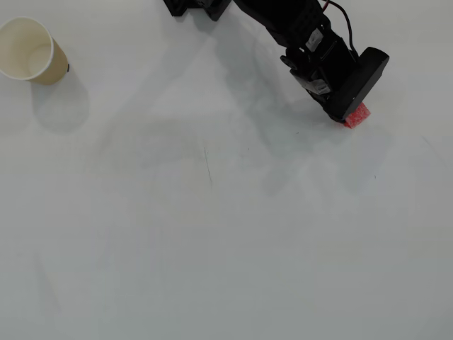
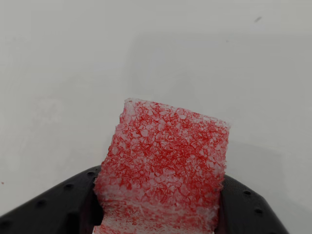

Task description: Pick up the cube and drop it in the cup.

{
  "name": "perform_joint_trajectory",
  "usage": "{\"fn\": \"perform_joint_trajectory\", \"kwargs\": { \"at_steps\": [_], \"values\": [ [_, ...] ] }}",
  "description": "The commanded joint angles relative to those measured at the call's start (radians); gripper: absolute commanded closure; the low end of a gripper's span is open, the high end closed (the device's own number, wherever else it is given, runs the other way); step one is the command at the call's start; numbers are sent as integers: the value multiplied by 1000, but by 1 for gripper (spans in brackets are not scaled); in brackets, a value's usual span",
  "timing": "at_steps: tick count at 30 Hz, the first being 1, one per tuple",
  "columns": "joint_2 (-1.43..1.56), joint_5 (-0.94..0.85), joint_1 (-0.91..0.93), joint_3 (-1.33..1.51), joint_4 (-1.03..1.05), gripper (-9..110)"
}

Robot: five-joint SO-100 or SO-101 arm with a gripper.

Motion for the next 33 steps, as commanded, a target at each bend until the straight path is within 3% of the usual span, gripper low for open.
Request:
{"fn": "perform_joint_trajectory", "kwargs": {
  "at_steps": [1,9,22,33],
  "values": [
    [198,6,18,-12,-15,96],
    [482,-3,140,127,-6,96],
    [976,-6,532,417,8,102],
    [1106,-6,782,440,46,102]
  ]
}}
